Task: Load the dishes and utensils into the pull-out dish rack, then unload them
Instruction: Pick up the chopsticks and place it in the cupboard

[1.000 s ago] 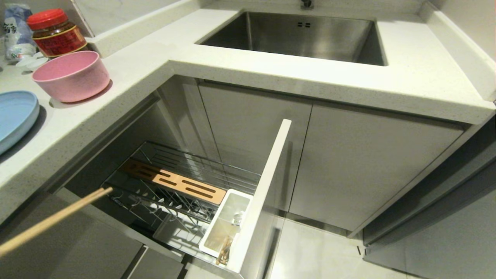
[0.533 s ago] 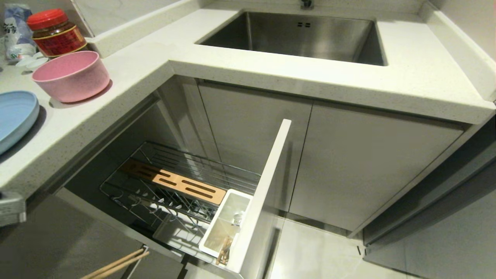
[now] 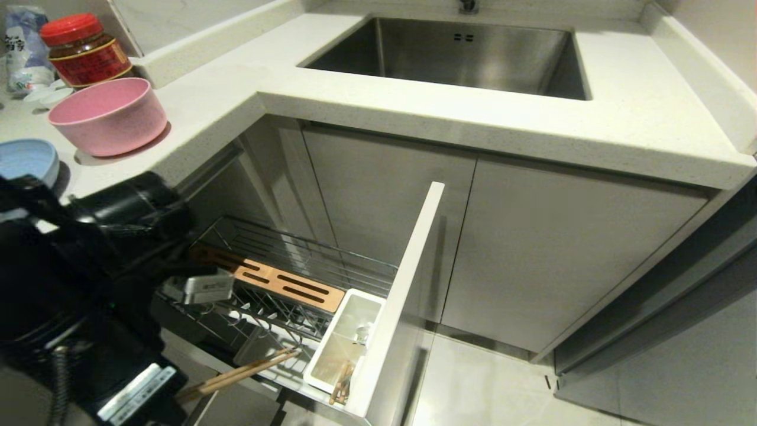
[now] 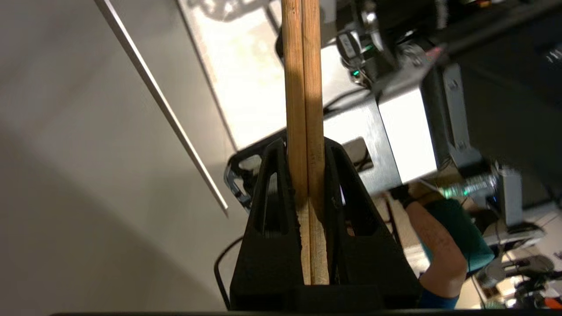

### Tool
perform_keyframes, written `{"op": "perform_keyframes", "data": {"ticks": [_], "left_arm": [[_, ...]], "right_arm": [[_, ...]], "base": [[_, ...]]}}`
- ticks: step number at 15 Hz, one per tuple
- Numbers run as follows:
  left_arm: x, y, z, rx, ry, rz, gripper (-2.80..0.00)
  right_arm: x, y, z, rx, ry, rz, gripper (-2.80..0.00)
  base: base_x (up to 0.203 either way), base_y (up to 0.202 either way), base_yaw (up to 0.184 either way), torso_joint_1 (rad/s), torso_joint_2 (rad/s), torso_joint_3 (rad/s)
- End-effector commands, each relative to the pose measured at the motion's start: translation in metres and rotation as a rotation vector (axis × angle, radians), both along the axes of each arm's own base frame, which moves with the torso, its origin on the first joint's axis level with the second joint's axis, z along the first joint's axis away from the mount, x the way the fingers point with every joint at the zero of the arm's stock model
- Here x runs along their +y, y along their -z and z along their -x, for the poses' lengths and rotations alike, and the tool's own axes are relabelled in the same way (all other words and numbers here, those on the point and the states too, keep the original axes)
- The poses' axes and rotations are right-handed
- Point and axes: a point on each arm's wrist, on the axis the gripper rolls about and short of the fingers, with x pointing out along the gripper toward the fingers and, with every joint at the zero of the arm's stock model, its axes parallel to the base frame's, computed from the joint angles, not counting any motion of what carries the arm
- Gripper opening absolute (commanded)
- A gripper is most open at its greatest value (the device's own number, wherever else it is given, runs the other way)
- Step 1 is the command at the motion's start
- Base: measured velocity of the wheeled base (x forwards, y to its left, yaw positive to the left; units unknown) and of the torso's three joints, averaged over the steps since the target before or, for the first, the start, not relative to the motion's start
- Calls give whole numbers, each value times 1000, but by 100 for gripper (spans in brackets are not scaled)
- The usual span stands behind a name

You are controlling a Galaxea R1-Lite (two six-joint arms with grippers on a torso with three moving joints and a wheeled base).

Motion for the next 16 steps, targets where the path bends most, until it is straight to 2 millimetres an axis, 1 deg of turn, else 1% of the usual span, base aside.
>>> {"op": "perform_keyframes", "data": {"ticks": [1,4,6,8,12,16], "left_arm": [[-28,25,-28,81,19,-68,-280],[-50,33,-47,68,34,-65,-280],[-64,35,-53,67,33,-64,-280],[-71,41,-57,78,40,-73,-280],[-84,65,-74,116,39,-100,-280],[-94,78,-88,111,41,-96,-280]], "right_arm": [[0,7,-2,24,0,0,-280],[0,7,-2,25,0,0,-280],[0,7,-2,24,0,0,-280],[0,7,-2,24,0,0,-280],[0,7,-2,26,0,0,-280],[0,7,-2,25,0,0,-280]], "base": [[0,0,0,0,0,0],[0,0,0,0,0,0],[0,0,0,0,0,0],[0,0,0,0,0,0],[0,0,0,0,0,0],[0,0,0,0,0,0]]}}
